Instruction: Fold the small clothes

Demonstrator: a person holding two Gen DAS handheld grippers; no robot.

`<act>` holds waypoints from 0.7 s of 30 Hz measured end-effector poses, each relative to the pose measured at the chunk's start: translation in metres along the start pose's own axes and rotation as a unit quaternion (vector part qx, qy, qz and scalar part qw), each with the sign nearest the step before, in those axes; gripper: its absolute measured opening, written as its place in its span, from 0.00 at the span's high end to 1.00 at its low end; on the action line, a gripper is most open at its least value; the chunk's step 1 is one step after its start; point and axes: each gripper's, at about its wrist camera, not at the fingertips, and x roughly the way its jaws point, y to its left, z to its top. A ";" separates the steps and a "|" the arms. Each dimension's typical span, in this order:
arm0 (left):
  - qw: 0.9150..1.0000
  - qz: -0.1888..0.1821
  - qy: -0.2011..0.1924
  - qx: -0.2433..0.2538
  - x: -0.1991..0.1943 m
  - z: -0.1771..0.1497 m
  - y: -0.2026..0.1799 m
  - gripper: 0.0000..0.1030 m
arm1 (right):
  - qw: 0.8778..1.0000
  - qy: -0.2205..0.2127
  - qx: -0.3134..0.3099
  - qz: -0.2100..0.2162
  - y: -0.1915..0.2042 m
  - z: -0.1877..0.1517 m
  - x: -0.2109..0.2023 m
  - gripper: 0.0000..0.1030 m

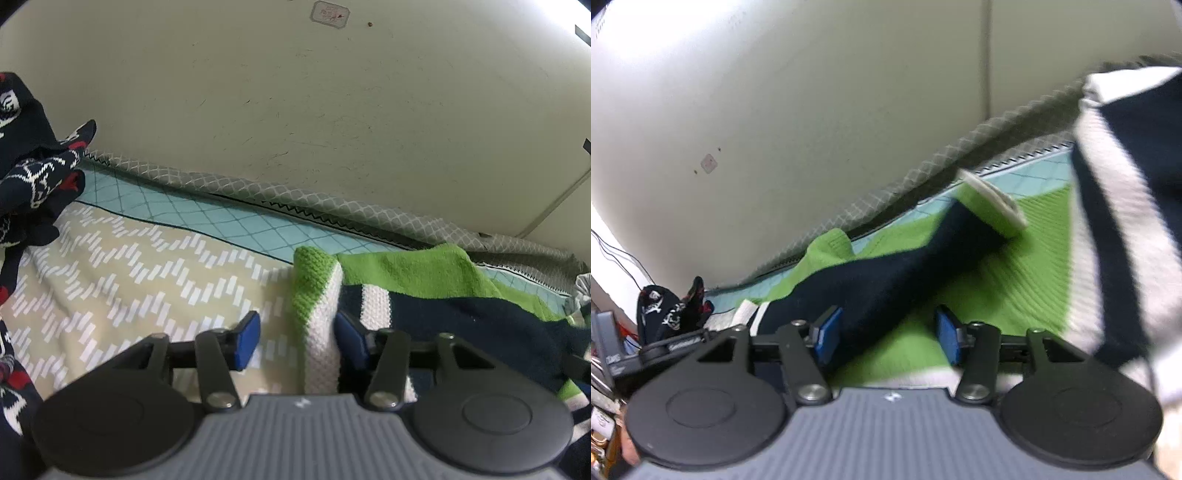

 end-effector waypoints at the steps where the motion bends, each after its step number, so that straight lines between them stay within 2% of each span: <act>1: 1.000 0.001 -0.001 0.000 0.000 0.000 -0.001 0.48 | 1.000 -0.003 0.004 0.004 -0.003 -0.004 -0.007 0.56; 6: 1.000 -0.002 -0.016 -0.009 0.003 0.000 -0.002 0.46 | 0.999 -0.028 0.031 0.020 -0.013 -0.014 -0.028 0.53; 10: 0.996 -0.001 -0.091 0.003 -0.018 -0.004 -0.006 0.46 | 0.998 -0.049 0.011 0.027 -0.003 -0.011 -0.033 0.59; 13: 0.992 -0.037 -0.117 0.007 -0.031 -0.004 -0.009 0.46 | 0.995 -0.069 -0.052 0.040 0.021 -0.001 -0.039 0.46; 16: 0.991 -0.064 -0.117 0.029 -0.035 -0.004 -0.017 0.46 | 0.990 -0.081 -0.110 0.038 0.047 0.015 -0.036 0.46; 18: 0.990 -0.077 -0.104 0.046 -0.032 -0.005 -0.022 0.46 | 0.989 -0.077 -0.123 0.034 0.053 0.024 -0.026 0.47; 20: 0.991 -0.085 -0.083 0.060 -0.025 -0.006 -0.027 0.46 | 0.990 -0.050 -0.135 0.005 0.051 0.028 -0.009 0.46; 21: 0.992 -0.085 -0.073 0.067 -0.022 -0.007 -0.029 0.46 | 0.990 -0.029 -0.134 -0.023 0.047 0.028 0.003 0.42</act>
